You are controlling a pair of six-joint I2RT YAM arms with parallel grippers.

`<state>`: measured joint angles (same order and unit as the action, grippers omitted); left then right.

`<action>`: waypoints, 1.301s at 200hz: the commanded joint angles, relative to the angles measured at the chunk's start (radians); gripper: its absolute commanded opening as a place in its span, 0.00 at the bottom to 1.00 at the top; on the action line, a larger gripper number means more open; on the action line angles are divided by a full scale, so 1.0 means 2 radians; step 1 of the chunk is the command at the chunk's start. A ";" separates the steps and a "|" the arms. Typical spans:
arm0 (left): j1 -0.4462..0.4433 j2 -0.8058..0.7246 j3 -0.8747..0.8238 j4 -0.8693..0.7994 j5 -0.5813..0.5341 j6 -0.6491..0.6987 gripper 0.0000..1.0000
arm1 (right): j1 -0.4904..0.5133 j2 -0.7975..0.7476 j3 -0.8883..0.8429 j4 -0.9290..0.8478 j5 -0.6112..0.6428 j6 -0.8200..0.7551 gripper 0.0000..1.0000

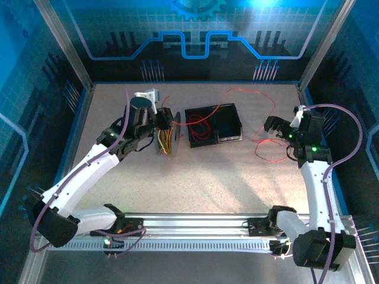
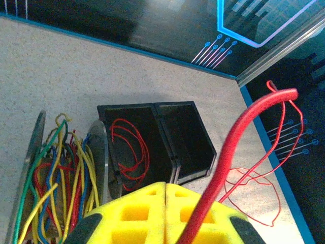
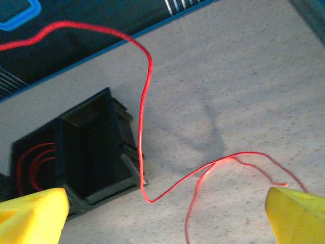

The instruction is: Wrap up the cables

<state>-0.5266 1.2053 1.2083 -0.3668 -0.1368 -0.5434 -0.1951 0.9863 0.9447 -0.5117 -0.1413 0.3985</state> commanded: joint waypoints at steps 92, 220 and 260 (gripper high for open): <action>-0.001 0.011 0.075 -0.099 0.040 0.071 0.00 | 0.250 -0.097 -0.012 0.110 -0.040 -0.133 0.89; -0.001 0.007 0.081 -0.132 0.057 0.084 0.00 | 0.530 0.142 0.065 0.187 0.163 -0.687 0.72; 0.000 0.003 0.072 -0.119 0.064 0.074 0.00 | 0.529 0.165 0.060 0.198 0.175 -0.689 0.41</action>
<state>-0.5266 1.2232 1.3460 -0.6083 -0.0303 -0.3901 0.8528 1.2926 1.0420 -0.1696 0.1734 -0.9394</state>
